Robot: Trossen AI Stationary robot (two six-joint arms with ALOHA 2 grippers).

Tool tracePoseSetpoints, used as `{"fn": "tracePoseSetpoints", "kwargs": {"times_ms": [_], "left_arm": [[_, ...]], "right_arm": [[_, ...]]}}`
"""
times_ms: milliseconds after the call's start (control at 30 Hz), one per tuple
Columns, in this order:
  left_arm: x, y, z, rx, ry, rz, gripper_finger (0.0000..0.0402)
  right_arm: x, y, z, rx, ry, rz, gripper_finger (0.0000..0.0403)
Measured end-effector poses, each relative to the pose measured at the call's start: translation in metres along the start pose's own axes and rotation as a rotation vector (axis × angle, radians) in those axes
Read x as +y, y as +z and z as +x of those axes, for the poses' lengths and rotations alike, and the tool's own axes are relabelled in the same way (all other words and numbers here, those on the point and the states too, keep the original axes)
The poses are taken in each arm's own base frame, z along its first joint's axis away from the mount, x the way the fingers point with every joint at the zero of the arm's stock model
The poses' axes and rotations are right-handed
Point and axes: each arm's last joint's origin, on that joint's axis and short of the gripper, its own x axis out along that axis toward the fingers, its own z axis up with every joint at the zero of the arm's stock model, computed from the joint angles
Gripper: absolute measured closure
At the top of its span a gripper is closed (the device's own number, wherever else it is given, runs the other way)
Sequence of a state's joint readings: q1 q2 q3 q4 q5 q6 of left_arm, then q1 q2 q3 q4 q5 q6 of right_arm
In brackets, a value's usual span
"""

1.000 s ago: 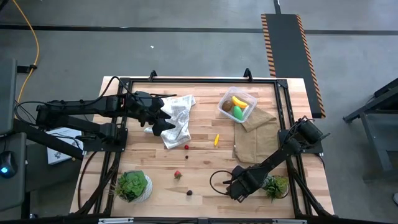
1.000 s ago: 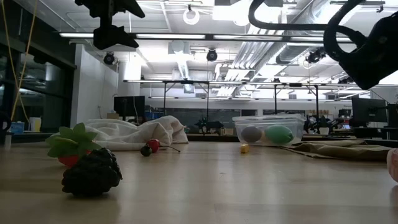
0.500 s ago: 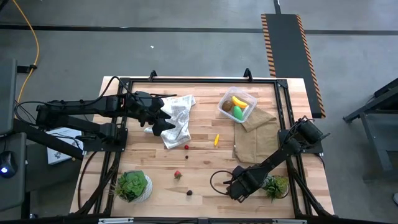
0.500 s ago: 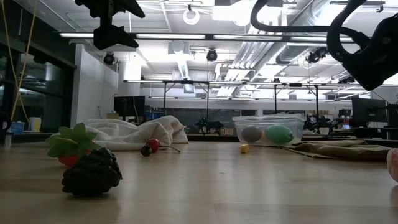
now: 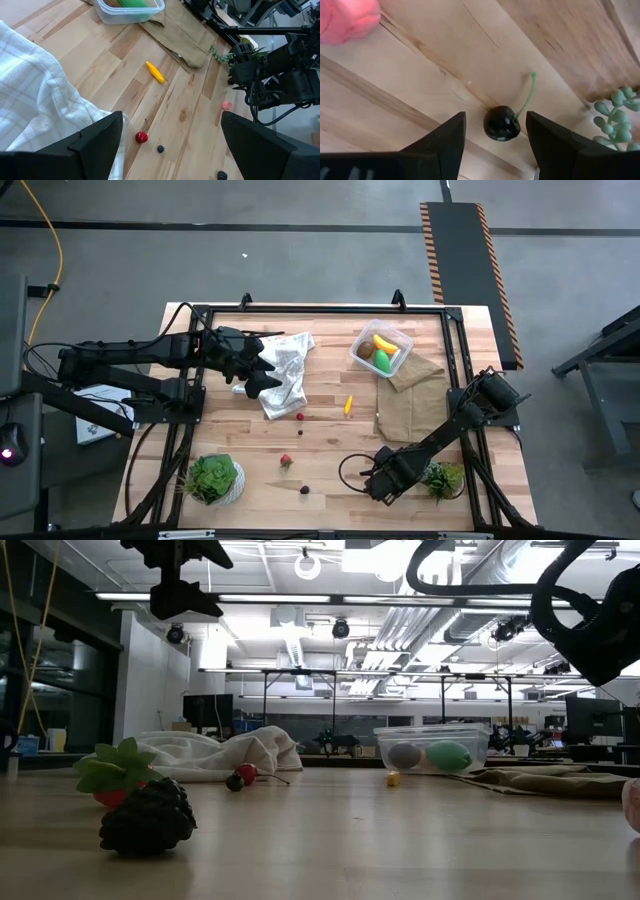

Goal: Pick and placing Produce into tupperware
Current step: Put the black cherry into the transparent bin

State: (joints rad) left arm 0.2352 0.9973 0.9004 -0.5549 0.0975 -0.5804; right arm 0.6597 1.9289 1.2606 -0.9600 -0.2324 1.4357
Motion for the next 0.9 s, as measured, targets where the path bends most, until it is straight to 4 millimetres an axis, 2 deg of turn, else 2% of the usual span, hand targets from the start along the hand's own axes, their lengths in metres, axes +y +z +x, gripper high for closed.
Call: {"fn": "tracePoseSetpoints", "kwargs": {"times_ms": [633,900], "left_arm": [[0.0001,-0.0002,0.0,0.002,0.001,0.0,0.0073],[0.0001,-0.0002,0.0,0.002,0.001,0.0,0.0073]], "right_arm": [[0.0002,-0.0033,0.0008,-0.001,-0.004,-0.01,0.021],[0.0002,-0.003,0.0008,-0.009,-0.005,-0.01,0.0238]]}}
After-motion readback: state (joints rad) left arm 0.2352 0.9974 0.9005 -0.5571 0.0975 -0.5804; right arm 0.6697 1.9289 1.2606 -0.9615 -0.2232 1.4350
